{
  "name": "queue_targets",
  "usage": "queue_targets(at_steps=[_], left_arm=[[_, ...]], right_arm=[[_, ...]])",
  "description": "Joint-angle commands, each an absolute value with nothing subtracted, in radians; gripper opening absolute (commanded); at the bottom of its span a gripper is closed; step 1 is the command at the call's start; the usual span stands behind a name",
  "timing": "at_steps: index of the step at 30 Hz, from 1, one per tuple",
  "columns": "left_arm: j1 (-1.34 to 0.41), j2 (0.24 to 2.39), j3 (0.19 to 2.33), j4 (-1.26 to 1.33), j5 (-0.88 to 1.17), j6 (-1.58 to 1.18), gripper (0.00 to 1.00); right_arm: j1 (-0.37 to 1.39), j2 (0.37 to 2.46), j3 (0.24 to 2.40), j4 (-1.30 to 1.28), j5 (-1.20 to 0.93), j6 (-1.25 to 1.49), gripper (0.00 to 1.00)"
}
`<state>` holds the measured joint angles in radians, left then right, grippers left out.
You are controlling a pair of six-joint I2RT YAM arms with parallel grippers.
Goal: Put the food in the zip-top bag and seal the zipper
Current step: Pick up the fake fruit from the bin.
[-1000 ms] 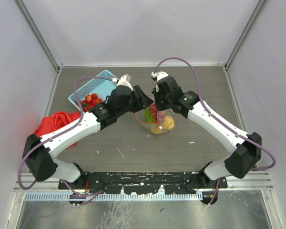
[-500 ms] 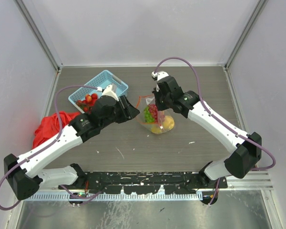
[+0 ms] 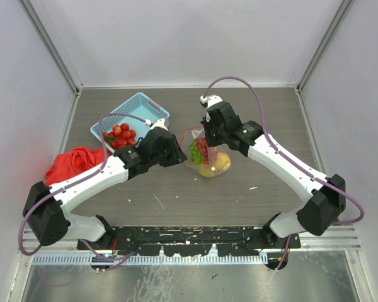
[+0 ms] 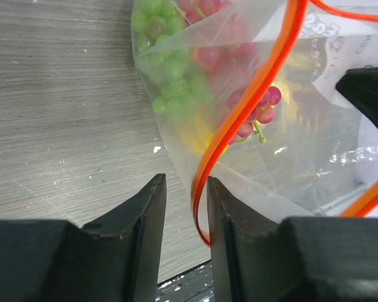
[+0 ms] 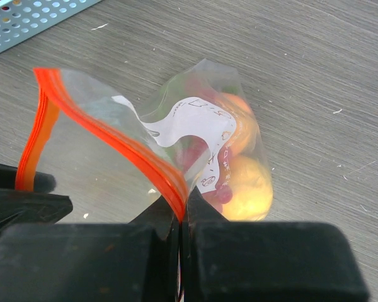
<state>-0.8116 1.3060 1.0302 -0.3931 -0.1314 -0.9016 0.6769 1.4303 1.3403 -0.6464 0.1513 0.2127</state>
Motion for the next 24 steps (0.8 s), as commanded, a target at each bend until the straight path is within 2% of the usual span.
queue_targets(at_steps=[1,6,13,19,24], left_arm=[[-0.81,1.333,1.108,-0.344,-0.096,-0.886,0.27],[-0.809,1.284,1.147,-0.365,-0.092,-0.863,0.01],[-0.796,1.242,1.272,-0.473,-0.025,-0.796,0.0],[-0.793,1.317,1.344,-0.555,0.05,-0.74,0.0],[-0.789,1.359,1.339,-0.602,0.093,-0.718,0.0]], right_arm=[[0.682,1.381,1.337,-0.589,0.155,0.206,0.01],[0.682,1.375,1.352,-0.619,0.196,0.181,0.02],[0.681,1.374,1.39,-0.679,0.297,0.129,0.02],[0.681,1.417,1.384,-0.692,0.293,0.12,0.04],[0.679,1.447,1.368,-0.701,0.292,0.136,0.15]])
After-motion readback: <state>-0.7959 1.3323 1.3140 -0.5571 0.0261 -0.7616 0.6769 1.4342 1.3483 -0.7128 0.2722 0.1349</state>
